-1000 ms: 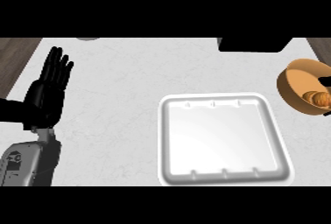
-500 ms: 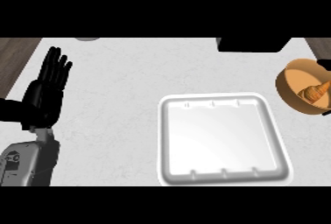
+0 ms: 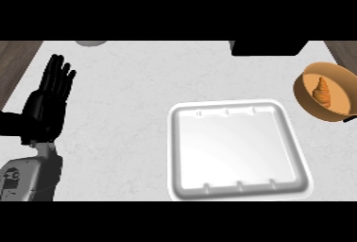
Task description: Pick the croissant from the tray and place it in the pot
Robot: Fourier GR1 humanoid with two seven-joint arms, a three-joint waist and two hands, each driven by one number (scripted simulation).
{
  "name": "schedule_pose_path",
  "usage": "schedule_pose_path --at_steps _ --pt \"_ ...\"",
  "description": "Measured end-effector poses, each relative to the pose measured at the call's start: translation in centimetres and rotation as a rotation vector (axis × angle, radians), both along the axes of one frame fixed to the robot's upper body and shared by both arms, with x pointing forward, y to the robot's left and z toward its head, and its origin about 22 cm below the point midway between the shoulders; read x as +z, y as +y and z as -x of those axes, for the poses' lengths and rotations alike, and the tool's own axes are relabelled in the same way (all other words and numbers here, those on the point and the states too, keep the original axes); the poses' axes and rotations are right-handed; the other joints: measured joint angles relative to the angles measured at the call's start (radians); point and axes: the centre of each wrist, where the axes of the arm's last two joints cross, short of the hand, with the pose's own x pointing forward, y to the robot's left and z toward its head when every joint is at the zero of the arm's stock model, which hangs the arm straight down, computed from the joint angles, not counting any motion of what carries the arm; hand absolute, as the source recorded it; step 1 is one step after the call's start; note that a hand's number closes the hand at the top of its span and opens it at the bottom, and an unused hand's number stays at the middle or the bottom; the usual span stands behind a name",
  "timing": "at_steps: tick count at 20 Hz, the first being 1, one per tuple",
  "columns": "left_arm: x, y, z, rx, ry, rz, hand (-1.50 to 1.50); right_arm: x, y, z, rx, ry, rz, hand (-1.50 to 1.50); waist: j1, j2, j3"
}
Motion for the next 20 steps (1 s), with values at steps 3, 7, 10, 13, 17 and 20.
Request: schedule_pose_path --at_steps 3,7,10,13,17,20 --pt "0.2 0.3 0.3 0.006 -0.004 -0.006 0.00 -0.2 -1.0 1.9 -0.019 -0.066 0.008 -1.50 -0.001 -0.001 0.000" --pt "0.4 0.4 0.3 0.018 -0.005 -0.008 0.00 -0.6 -2.6 5.6 -0.030 -0.121 0.010 -1.50 -0.006 -0.001 0.000" --pt "0.5 0.2 0.1 0.011 -0.005 -0.006 0.00 -1.1 -4.0 8.9 -0.050 -0.145 0.014 -1.50 -0.008 -0.001 -0.001" --pt "0.4 0.4 0.2 0.008 -0.005 -0.005 0.00 -1.7 -4.8 11.9 -0.067 -0.160 0.018 -1.50 -0.005 0.000 -0.001" --pt "0.2 0.1 0.1 0.010 -0.008 -0.009 0.00 -1.6 -5.7 15.8 -0.074 -0.169 0.023 -1.50 -0.005 0.000 0.000" --pt "0.3 -0.1 0.1 0.009 -0.009 -0.014 0.00 -2.0 -6.4 18.1 -0.082 -0.180 0.026 -1.50 -0.002 0.001 -0.001"
